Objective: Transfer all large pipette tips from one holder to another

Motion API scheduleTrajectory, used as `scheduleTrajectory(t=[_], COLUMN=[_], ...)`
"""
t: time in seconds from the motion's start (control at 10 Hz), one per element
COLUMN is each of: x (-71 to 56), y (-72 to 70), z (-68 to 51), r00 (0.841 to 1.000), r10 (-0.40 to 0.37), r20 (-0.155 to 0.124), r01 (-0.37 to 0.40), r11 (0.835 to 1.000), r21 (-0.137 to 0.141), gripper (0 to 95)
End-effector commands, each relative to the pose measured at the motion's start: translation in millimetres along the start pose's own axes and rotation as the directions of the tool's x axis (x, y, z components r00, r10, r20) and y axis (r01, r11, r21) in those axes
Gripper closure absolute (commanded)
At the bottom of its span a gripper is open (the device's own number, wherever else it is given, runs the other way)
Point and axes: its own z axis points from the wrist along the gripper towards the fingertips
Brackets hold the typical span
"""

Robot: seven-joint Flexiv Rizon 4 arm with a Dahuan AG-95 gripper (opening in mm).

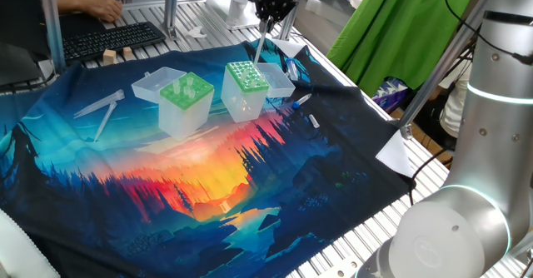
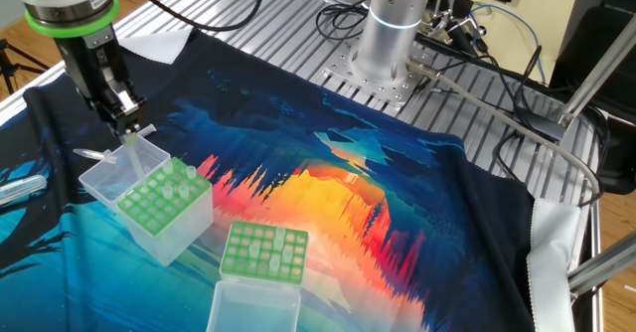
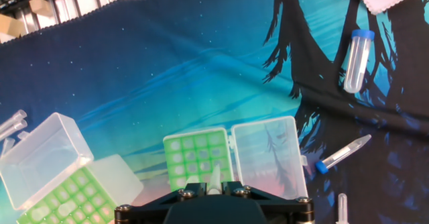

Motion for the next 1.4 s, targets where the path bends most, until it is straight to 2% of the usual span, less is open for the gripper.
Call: scheduleTrajectory(t=[0.1,0.8,1.2,1.3,1.4], x=[0.8,-5.0,-6.4,-6.4,-6.5], y=[1.3,13.8,14.5,14.5,14.7], z=[4.0,29.9,33.7,34.0,34.2], r00=[1.0,1.0,0.999,0.999,0.999], r10=[0.008,0.018,0.033,0.035,0.037], r20=[0.004,0.022,0.016,0.014,0.012], r01=[-0.008,-0.018,-0.033,-0.035,-0.037], r11=[1.0,1.0,0.999,0.999,0.999], r21=[0.0,-0.005,0.005,0.006,0.007], gripper=[95.0,95.0,95.0,76.0,76.0])
